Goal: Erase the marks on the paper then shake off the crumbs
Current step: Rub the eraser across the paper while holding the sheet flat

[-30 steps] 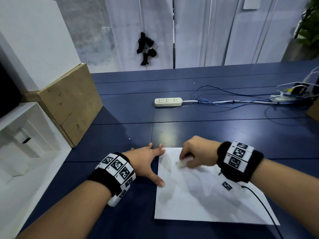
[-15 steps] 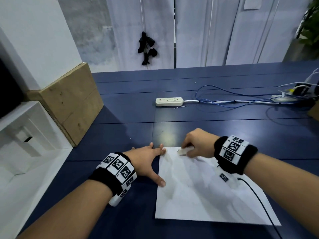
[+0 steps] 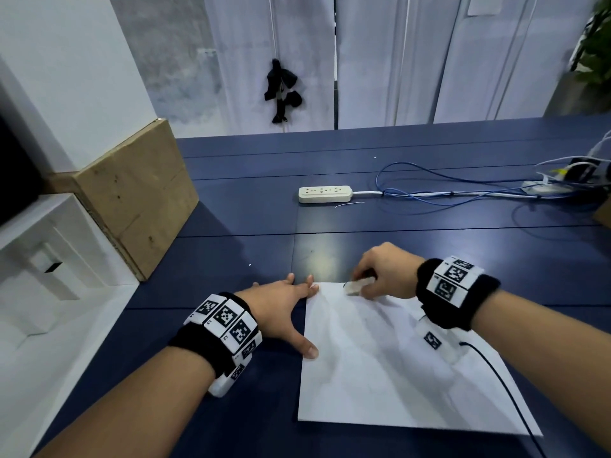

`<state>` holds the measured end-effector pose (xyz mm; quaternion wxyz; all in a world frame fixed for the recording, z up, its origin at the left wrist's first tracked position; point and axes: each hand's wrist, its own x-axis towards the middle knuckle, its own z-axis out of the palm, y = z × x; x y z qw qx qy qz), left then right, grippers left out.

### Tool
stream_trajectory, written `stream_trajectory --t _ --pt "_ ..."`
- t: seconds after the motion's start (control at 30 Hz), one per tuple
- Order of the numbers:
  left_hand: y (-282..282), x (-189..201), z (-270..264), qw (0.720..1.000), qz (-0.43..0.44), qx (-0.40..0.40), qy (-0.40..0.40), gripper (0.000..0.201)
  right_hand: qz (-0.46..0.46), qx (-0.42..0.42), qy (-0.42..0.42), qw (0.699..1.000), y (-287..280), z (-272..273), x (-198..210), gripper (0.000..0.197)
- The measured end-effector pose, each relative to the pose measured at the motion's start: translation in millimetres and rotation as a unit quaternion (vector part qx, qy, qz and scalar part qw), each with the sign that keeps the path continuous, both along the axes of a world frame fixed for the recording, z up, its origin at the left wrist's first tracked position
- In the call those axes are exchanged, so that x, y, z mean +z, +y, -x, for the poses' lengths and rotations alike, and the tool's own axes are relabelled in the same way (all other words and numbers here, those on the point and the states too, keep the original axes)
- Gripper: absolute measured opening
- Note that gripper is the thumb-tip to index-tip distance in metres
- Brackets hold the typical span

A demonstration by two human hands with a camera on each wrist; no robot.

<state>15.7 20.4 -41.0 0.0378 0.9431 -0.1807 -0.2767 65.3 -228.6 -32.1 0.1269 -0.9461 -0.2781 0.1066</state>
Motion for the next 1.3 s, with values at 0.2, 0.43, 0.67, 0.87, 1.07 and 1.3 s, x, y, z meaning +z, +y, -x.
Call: stream_trajectory --t 0.2,0.43,0.67,0.87,1.07,1.3 --pt "-0.5 -0.4 -1.2 1.000 -0.004 -0.002 -0.001 0.132 0.039 0.097 0.093 0.990 -1.9 36.8 3.1 0.031" --pt "-0.7 -0.1 -0.5 1.000 -0.005 -0.001 -0.001 0.132 0.018 -0.015 -0.011 1.000 -2.9 -5.3 -1.3 0.028" --pt "-1.1 0.5 -0.7 1.000 -0.007 -0.004 -0.003 0.131 0.045 0.103 0.071 0.991 0.4 32.5 2.9 0.033" --pt "-1.0 1.0 0.2 1.000 -0.001 -0.001 -0.002 0.130 0.021 0.007 -0.014 1.000 1.7 -4.0 -1.1 0.026" --pt "-1.2 -0.2 -0.4 1.000 -0.006 -0.001 -0.002 0.131 0.040 0.080 0.083 0.993 -4.7 34.0 -0.9 0.032" --pt "-1.3 1.3 0.5 1.000 -0.002 0.003 0.001 0.131 0.019 -0.010 0.006 1.000 -0.3 -2.0 -0.2 0.028"
